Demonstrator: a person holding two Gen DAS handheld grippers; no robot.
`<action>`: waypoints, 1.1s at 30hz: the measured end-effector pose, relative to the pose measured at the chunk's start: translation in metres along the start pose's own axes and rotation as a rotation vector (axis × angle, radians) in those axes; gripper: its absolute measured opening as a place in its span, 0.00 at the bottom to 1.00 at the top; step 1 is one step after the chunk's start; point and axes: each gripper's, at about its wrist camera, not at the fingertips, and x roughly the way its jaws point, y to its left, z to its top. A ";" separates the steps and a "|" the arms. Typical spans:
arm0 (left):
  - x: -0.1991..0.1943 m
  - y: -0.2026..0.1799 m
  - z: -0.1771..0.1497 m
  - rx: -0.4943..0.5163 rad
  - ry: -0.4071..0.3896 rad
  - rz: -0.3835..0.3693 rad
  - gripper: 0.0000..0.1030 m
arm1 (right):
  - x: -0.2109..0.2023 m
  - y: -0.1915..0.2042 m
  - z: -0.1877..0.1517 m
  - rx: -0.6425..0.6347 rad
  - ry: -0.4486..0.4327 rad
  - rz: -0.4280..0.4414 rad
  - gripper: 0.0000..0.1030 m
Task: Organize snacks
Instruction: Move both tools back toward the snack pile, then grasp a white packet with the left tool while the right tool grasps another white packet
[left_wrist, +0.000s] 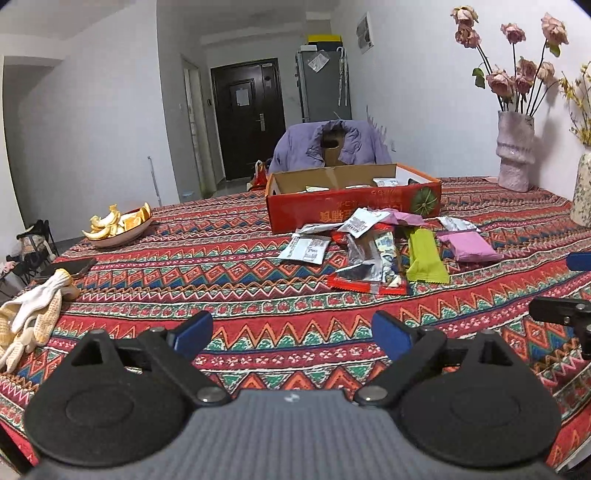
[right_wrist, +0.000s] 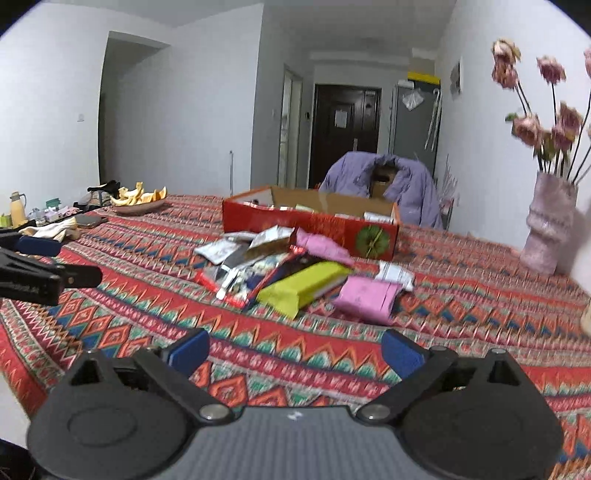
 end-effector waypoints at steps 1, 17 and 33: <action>0.000 0.001 0.000 -0.004 0.002 -0.001 0.92 | 0.000 0.000 0.000 0.000 -0.001 -0.003 0.97; 0.047 0.010 0.018 -0.048 0.072 -0.036 0.92 | 0.033 -0.028 0.012 0.102 0.029 -0.038 0.97; 0.186 0.017 0.059 -0.069 0.157 -0.110 0.89 | 0.132 -0.091 0.053 0.293 0.082 -0.076 0.95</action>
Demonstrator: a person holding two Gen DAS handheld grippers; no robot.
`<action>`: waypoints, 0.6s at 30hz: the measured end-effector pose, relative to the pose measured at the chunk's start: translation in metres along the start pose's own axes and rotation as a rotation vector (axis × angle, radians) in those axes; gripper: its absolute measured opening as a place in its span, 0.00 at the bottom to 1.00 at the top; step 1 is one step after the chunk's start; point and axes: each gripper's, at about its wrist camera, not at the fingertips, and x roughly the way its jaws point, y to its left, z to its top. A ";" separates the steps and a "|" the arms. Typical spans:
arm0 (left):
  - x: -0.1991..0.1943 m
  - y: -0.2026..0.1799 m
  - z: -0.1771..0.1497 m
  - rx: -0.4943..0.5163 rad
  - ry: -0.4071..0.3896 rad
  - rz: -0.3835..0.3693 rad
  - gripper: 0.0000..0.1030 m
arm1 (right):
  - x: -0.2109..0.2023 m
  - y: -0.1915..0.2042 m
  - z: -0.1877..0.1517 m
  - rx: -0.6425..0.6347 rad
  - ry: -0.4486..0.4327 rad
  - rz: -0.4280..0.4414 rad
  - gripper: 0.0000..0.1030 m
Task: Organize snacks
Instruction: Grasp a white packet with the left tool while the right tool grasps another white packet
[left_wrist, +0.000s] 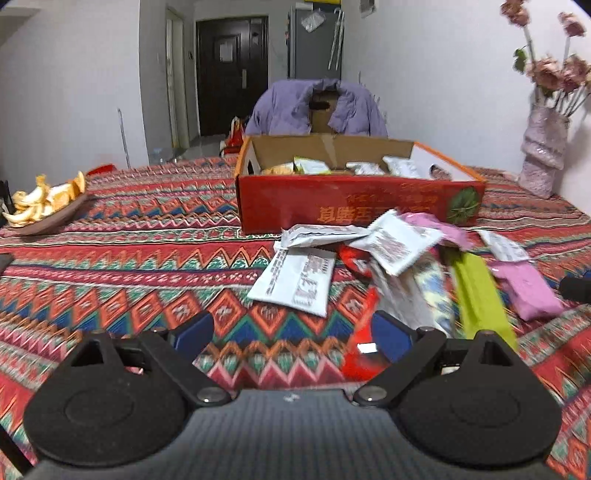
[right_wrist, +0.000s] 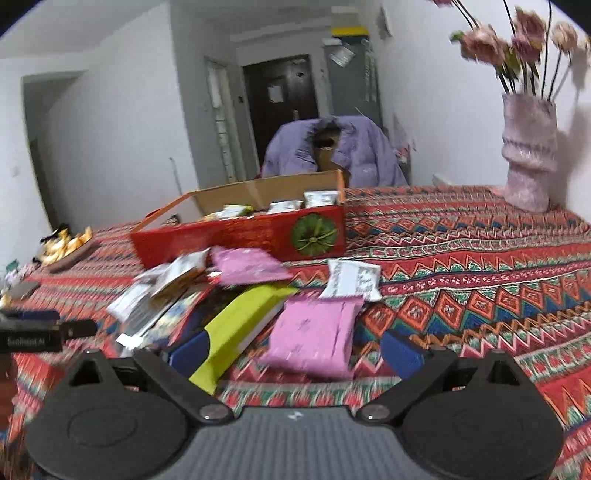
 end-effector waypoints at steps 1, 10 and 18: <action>0.011 0.001 0.005 0.001 0.007 0.003 0.89 | 0.010 -0.003 0.006 0.004 0.008 -0.005 0.95; 0.079 0.004 0.025 0.028 0.062 -0.010 0.76 | 0.097 -0.030 0.044 0.034 0.063 -0.076 0.78; 0.089 0.001 0.034 0.047 0.049 -0.040 0.50 | 0.131 -0.025 0.044 -0.046 0.102 -0.148 0.49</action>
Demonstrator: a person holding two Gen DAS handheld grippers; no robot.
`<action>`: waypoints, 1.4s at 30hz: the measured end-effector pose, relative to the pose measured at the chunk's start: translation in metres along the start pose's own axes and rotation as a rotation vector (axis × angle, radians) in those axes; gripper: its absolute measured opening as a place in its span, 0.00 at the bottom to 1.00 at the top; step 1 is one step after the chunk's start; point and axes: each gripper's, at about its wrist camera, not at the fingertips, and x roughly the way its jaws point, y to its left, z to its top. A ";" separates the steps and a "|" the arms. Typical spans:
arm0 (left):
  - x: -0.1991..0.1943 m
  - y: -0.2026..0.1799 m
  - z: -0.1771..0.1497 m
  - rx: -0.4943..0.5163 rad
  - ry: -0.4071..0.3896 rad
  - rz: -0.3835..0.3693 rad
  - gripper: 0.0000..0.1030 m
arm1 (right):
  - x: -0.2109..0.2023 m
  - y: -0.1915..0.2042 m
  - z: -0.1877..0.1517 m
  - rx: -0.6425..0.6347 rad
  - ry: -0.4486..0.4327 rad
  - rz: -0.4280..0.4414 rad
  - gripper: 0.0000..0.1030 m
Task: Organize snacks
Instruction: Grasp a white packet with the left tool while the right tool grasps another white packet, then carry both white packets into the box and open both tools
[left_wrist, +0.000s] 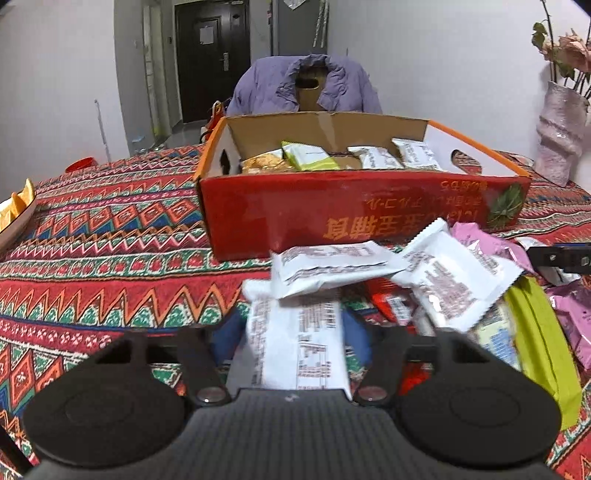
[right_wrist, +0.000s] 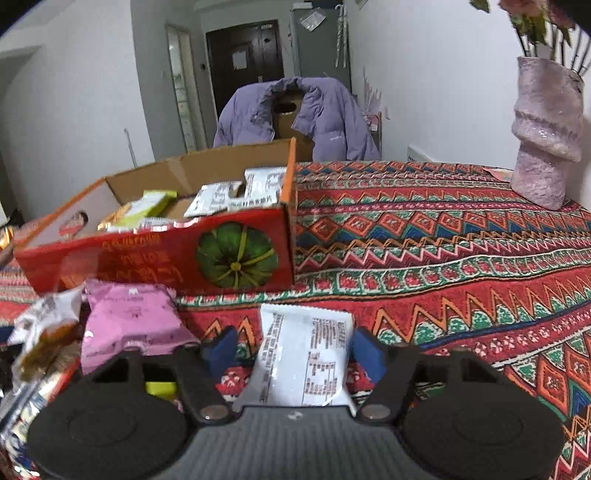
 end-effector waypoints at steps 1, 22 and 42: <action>0.000 -0.002 0.000 0.006 0.000 0.001 0.47 | 0.000 0.002 0.000 -0.016 -0.003 -0.006 0.48; -0.156 0.003 -0.034 -0.108 -0.123 0.027 0.41 | -0.143 0.029 -0.011 -0.109 -0.210 0.148 0.39; -0.230 -0.047 -0.059 -0.065 -0.203 -0.076 0.41 | -0.229 0.040 -0.086 -0.065 -0.195 0.245 0.39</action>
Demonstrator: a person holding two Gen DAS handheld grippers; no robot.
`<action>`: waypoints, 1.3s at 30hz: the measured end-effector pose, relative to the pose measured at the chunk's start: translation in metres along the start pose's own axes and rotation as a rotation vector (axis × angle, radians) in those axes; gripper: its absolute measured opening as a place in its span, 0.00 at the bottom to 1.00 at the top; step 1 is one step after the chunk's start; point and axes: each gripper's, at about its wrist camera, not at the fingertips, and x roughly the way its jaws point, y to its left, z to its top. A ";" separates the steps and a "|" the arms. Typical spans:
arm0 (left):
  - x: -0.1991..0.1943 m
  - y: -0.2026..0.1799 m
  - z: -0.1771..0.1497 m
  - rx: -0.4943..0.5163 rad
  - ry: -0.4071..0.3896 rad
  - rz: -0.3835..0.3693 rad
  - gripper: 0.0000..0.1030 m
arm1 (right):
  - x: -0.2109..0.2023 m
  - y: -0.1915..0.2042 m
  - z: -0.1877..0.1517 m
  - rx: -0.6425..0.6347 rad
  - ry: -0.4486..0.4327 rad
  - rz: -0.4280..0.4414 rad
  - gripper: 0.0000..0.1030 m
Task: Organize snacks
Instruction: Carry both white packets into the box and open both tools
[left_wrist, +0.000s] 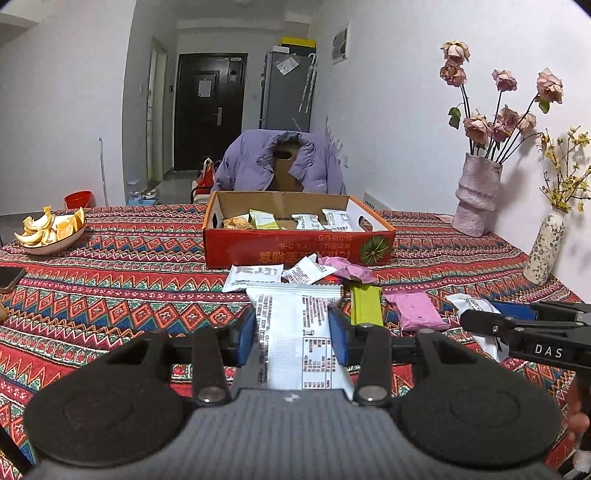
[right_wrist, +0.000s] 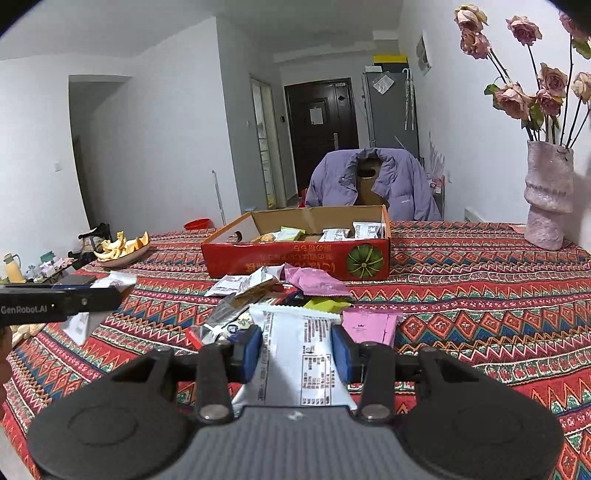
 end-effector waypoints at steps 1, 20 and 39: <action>0.002 0.000 0.001 -0.006 0.004 -0.002 0.41 | 0.002 -0.001 0.000 0.002 0.002 0.000 0.39; 0.145 0.013 0.150 -0.047 0.033 0.020 0.41 | 0.108 -0.043 0.115 0.064 -0.002 0.150 0.39; 0.445 0.022 0.189 -0.108 0.333 0.041 0.45 | 0.378 -0.081 0.174 0.022 0.369 0.032 0.42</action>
